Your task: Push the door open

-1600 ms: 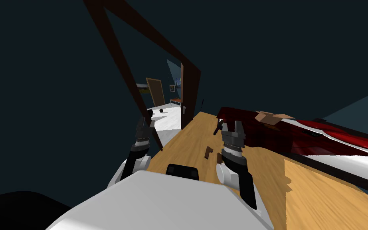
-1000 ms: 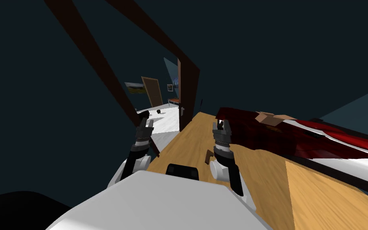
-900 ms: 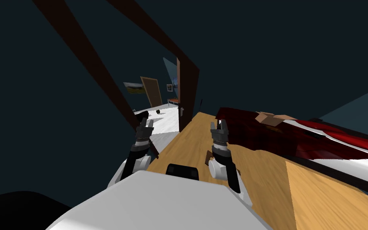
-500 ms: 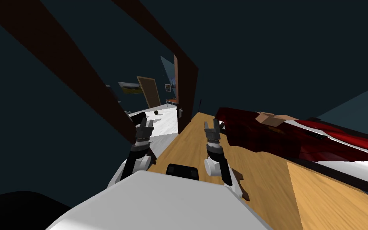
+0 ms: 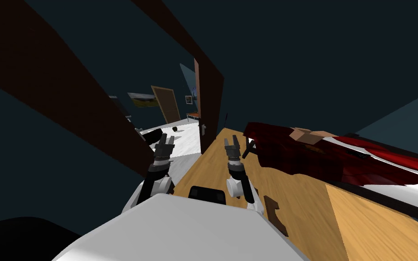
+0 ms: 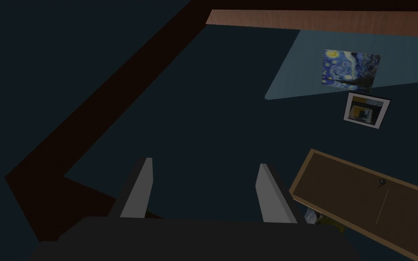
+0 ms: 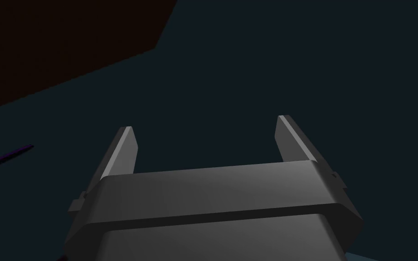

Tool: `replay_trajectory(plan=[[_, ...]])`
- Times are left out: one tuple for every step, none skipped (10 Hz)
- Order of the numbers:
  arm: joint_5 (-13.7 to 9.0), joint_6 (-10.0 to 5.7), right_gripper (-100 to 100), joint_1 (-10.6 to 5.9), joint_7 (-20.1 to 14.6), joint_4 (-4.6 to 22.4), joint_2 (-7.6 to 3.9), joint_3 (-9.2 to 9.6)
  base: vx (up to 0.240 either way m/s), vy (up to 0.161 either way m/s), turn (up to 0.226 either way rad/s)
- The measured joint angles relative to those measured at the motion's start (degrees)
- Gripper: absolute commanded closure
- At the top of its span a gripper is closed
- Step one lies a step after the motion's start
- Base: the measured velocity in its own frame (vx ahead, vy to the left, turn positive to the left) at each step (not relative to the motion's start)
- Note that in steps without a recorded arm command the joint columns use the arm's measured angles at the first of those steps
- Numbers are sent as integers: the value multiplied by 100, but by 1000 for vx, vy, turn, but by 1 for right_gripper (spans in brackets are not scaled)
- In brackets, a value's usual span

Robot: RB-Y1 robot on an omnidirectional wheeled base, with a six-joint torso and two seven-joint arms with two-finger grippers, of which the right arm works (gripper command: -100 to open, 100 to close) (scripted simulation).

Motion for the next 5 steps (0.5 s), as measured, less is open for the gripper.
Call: replay_trajectory(plan=[[-27, 68, -100, -136, -62, 64, -50, 110, 168, -8, -51], [-34, 96, -100, -170, -102, 106, -92, 229, 116, 4, -33], [-35, 101, -100, -235, -122, 181, -100, 323, 93, 18, -37], [-37, 106, -100, -315, -138, 271, -105, 401, 135, 23, -67], [-55, 115, -100, -428, -182, 385, -143, 498, 145, 9, -50]])
